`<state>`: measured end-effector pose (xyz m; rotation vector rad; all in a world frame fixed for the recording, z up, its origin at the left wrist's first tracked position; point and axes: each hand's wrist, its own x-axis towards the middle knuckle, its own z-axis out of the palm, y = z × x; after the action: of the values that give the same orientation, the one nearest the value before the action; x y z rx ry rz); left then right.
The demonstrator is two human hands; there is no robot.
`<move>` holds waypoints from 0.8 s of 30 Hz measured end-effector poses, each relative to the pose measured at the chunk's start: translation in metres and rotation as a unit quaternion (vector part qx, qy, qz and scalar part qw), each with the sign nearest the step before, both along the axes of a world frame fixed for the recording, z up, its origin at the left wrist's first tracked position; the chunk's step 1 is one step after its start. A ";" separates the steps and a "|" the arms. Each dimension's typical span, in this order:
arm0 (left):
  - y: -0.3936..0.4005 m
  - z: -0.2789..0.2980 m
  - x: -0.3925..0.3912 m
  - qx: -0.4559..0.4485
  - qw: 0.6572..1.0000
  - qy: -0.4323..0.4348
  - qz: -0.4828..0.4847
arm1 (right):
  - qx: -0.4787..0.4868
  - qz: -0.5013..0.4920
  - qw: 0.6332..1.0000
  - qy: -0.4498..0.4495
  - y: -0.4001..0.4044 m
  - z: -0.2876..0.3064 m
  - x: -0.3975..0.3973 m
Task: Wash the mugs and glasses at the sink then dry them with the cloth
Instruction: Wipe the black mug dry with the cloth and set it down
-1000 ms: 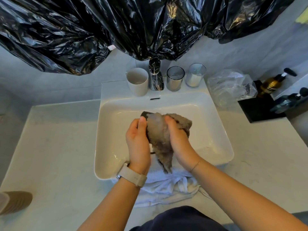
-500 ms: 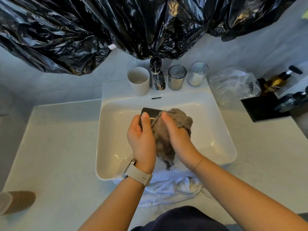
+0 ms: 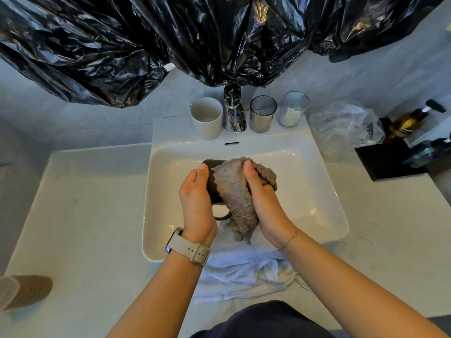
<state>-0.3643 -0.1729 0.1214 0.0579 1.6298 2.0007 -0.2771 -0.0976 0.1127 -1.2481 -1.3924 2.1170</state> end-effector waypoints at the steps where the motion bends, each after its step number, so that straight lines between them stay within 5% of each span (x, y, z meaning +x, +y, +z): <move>1: 0.000 0.001 -0.001 0.017 0.998 -0.056 -0.005 | 0.020 -0.008 1.000 0.001 -0.001 -0.002 0.001; 5: -0.004 -0.005 -0.004 0.035 0.985 -0.167 -0.008 | 0.028 -0.032 0.999 0.008 0.001 -0.011 0.009; 11: -0.009 -0.008 -0.008 0.020 0.991 -0.132 -0.005 | -0.042 0.011 0.996 0.074 -0.012 -0.013 0.030; 15: -0.010 -0.007 0.001 0.002 0.993 -0.110 -0.036 | 0.019 0.006 0.999 0.045 0.003 -0.002 0.020; 24: -0.015 -0.004 0.000 0.017 0.966 -0.259 -0.002 | 0.086 -0.009 0.996 0.036 0.001 -0.009 0.012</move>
<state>-0.3645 -0.1877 0.1173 -0.4136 1.2539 1.8375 -0.2648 -0.0965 0.1033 -1.1038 -1.4920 1.9622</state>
